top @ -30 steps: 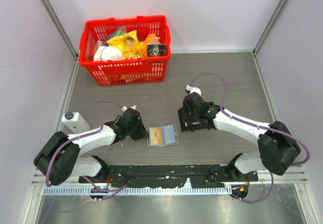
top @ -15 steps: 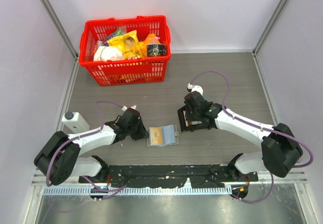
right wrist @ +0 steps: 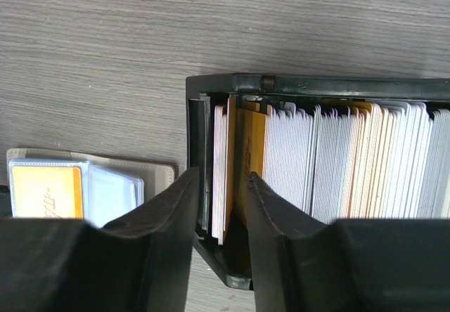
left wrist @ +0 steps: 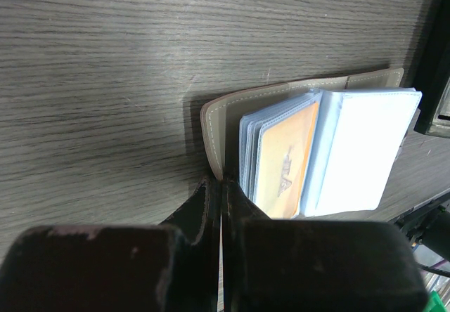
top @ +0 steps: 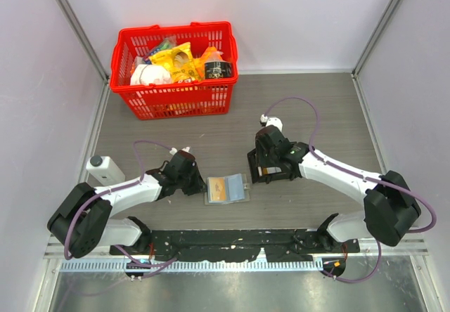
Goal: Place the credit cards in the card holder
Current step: Pick up the credit card from the storage box.
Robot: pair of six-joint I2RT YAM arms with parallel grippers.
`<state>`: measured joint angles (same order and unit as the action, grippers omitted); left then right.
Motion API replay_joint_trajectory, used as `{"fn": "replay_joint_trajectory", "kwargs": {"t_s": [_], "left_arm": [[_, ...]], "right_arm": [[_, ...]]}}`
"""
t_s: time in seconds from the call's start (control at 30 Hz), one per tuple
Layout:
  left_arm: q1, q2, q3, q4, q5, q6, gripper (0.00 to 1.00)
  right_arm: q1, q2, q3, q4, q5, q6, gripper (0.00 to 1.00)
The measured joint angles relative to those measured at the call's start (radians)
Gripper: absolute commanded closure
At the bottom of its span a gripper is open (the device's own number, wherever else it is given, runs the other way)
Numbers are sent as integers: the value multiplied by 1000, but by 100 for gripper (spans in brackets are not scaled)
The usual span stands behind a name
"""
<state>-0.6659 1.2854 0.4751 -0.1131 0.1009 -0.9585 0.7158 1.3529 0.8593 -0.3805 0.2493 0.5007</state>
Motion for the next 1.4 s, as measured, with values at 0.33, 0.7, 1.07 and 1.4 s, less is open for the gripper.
{"fn": "replay_joint_trajectory", "kwargs": {"t_s": [0.33, 0.7, 1.07, 1.4], "left_arm": [[0, 0, 0, 0, 0, 1, 100], [0, 2, 2, -1, 1, 2, 100], [0, 19, 16, -3, 7, 5, 100], [0, 23, 18, -2, 10, 5, 100]], "right_arm": [[0, 71, -5, 59, -49, 6, 53], [-7, 138, -21, 87, -111, 14, 56], [-28, 66, -34, 92, -151, 21, 73], [-35, 61, -34, 88, -156, 21, 89]]}}
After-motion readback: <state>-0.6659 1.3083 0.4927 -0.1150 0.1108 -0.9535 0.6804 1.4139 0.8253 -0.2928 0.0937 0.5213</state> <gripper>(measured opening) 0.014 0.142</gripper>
